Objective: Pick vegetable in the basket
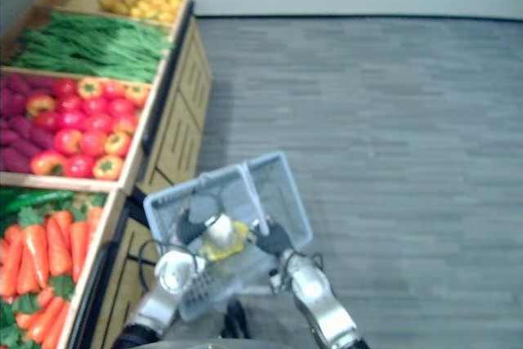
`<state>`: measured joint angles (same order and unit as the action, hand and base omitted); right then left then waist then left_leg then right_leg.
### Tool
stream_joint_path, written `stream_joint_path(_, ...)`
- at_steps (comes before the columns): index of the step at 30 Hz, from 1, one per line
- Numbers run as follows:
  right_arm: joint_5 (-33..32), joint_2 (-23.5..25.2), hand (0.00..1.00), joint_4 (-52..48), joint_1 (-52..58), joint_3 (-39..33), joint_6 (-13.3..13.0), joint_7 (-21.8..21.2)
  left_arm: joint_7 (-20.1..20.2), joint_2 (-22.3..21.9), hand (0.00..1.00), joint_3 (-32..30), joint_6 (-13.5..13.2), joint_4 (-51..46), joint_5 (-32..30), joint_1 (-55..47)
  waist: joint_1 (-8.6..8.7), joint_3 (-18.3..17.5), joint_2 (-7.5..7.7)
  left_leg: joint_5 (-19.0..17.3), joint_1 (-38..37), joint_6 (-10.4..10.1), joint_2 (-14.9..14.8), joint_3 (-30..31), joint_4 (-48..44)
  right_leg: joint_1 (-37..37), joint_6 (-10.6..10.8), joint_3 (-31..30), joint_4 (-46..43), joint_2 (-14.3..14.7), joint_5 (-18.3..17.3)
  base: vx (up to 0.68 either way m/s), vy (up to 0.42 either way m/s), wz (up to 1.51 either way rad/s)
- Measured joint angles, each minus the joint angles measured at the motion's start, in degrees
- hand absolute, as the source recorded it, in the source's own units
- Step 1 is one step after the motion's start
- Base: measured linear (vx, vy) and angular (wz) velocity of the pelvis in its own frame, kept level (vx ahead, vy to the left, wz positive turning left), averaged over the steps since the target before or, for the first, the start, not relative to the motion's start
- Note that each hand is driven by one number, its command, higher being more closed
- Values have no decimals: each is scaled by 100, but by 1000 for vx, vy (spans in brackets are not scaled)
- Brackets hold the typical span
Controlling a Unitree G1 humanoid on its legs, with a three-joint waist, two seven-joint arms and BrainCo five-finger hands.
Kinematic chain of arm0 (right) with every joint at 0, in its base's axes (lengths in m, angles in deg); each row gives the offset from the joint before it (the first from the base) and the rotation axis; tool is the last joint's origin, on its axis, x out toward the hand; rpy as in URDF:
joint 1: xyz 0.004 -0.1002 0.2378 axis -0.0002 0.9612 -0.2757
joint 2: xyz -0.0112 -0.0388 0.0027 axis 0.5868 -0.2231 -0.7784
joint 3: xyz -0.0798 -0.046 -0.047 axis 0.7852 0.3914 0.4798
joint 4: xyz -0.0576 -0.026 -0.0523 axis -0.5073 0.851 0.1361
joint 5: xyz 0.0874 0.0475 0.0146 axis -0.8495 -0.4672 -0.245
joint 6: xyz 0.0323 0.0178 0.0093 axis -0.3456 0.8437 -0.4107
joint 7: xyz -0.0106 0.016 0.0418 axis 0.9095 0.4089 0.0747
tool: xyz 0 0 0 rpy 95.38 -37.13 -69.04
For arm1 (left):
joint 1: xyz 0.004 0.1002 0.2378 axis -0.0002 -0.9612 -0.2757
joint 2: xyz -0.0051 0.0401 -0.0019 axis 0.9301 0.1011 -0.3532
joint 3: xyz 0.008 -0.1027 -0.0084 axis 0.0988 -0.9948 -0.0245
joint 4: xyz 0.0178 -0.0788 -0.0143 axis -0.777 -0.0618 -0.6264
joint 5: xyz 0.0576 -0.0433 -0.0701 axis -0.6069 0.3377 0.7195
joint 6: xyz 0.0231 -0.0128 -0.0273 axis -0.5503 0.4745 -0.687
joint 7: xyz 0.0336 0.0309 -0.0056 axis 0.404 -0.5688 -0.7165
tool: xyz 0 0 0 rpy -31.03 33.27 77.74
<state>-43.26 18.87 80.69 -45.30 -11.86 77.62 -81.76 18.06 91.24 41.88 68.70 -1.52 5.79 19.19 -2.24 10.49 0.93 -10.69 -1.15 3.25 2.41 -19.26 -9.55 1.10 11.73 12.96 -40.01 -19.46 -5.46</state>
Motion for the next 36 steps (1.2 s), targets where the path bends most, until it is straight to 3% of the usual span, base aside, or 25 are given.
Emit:
stream_joint_path(2, -128, 126, 100, 30, 217, -144, 1, -96, -21, 226, 0, 198, 0, -23, 4, -52, 104, -31, 70, -36, -321, 99, 23, 638, 141, 554, -497, -364, -1468, 183, -367, 331, -47, 128)
stream_joint_path(5, -229, 125, 100, 32, 389, -318, -4, -190, -48, 236, 0, 396, -6, -16, 12, -4, 266, -37, 76, -30, -401, 90, -11, 1606, 141, 1052, -862, -523, -1107, 477, -866, 275, -137, 158)
stream_joint_path(7, -262, 148, 100, 44, 537, -467, -11, -200, -48, 196, 0, 514, -18, 5, 46, 33, 392, -23, 36, -22, -375, 38, -107, 2280, 90, 1194, -918, -974, -238, 841, -961, 237, -299, 194)
stream_joint_path(9, -333, 312, 100, 119, 805, -811, -57, -197, -33, 100, 0, 682, -91, 79, 65, 125, 438, -59, 49, -76, -116, -113, -165, 2954, -182, 1232, -754, -2100, 1058, 1252, -860, 199, -370, 210)
stream_joint_path(10, -335, 373, 100, 156, 870, -916, -72, -192, -25, 82, 0, 718, -127, 79, 87, 138, 457, -70, 65, -142, -4, -225, -164, 3130, -306, 1219, -708, -2450, 1397, 1306, -826, 117, -322, 204)
stream_joint_path(11, -335, 553, 100, 252, 998, -1112, -107, -185, 6, 92, 0, 814, -161, 76, 112, 163, 525, -104, 223, -315, 211, -493, -46, 3482, -561, 1054, -658, -3137, 2037, 1284, -730, 120, -433, 224)
stream_joint_path(12, -330, 675, 100, 456, 1030, -1290, -118, -147, 97, 4, 0, 875, -208, 231, 134, 189, 527, -78, 157, -453, 317, -668, -79, 3737, -735, 930, -326, -2961, 1943, 1333, -624, 104, -435, 205)
stream_joint_path(14, -307, 676, 100, 512, 1098, -1407, -126, -111, 226, -36, 0, 965, -318, 147, 318, 23, 451, -122, -43, -411, 402, -764, -376, 3794, -849, 766, -397, -2521, 1764, 1587, -800, 77, -409, 136)
stream_joint_path(15, -266, 684, 100, 514, 1162, -1417, -154, -79, 279, -34, 0, 963, -371, 69, 335, -68, 345, -139, -47, -349, 383, -877, -448, 4064, -780, 769, -479, -2249, 1552, 1633, -950, 68, -456, 118)
stream_joint_path(17, -102, 697, 100, 616, 1159, -1518, -220, -74, 452, -43, 0, 963, -470, -52, 341, -195, 342, -178, -111, -140, 455, -1115, -592, 4369, -558, 651, -582, -1670, 1622, 1637, -991, 43, -365, 141)
stream_joint_path(18, -35, 730, 100, 876, 1057, -1525, -266, -70, 535, -56, 0, 919, -514, -225, 363, -366, 321, -203, -122, 49, 508, -1171, -742, 4374, -404, 535, -618, -1296, 1776, 1675, -980, 28, -188, 136)
stream_joint_path(21, 138, 936, 100, 1416, 762, -1719, -276, -42, 591, -115, 0, 783, -582, -415, 564, -512, 197, -216, -83, 420, 685, -1178, -830, 4075, -246, 380, -713, -842, 1946, 1628, -935, 30, -147, 106)
stream_joint_path(22, 182, 1046, 100, 1788, 569, -1940, -262, 66, 609, -149, 0, 752, -590, -493, 566, -499, 191, -207, -52, 588, 813, -996, -871, 3364, -245, 233, -815, -508, 2122, 1482, -867, 12, -36, 140)
stream_joint_path(23, 278, 1132, 100, 2133, 386, -2324, -259, 229, 603, -166, 0, 557, -578, -544, 571, -456, 184, -175, -12, 470, 940, -632, -1038, 2053, -492, 115, -858, -148, 2200, 1376, -837, 8, -14, 142)
stream_joint_path(24, 298, 1150, 100, 2301, 289, -2564, -258, 310, 600, -154, 0, 368, -572, -545, 576, -420, 185, -167, -33, 411, 994, -536, -1154, 1394, -642, 45, -860, -27, 2182, 1338, -837, 27, 10, 143)
stream_joint_path(25, 337, 1128, 100, 2673, 126, -3183, -261, 577, 543, -58, 0, -125, -512, -544, 745, -346, 192, -168, -72, 463, 964, -494, -1349, 248, -765, -123, -861, 96, 2185, 1276, -838, 27, 35, 116)
stream_joint_path(26, 337, 1104, 100, 2855, 87, -3530, -266, 764, 496, 52, 0, -348, -492, -545, 832, -318, 218, -169, -72, 573, 898, -528, -1301, 44, -677, -227, -859, 100, 2198, 1237, -839, 34, 67, 107)
stream_joint_path(27, 335, 1092, 100, 2951, 82, -3726, -266, 880, 462, 138, 0, -455, -492, -555, 913, -311, 214, -180, -71, 642, 832, -528, -1203, 92, -531, -274, -858, 98, 2220, 1216, -839, 28, 105, 85)
stream_joint_path(29, 322, 1073, 100, 3327, 151, -4398, -266, 1218, 400, 616, 0, -658, -490, -608, 1005, -288, 282, -248, 31, 1191, 528, -468, -705, 481, 557, -382, -830, 275, 2409, 955, -827, 30, 125, 98)
stream_joint_path(31, 278, 1052, 100, 3662, 174, -4977, -252, 1440, 409, 803, 0, -680, -468, -651, 999, -200, 415, -246, 25, 1631, 365, -406, -448, 785, 1354, -365, -825, 580, 2381, 802, -827, 5, 109, 105)
stream_joint_path(36, 274, 952, 100, 4238, 330, -5636, -51, 1661, 525, 1184, 0, -588, -427, -658, 941, 221, 428, -203, 209, 1732, 128, -348, -260, 1157, 1550, -434, -826, 463, 1757, 661, -822, 13, 66, 49)
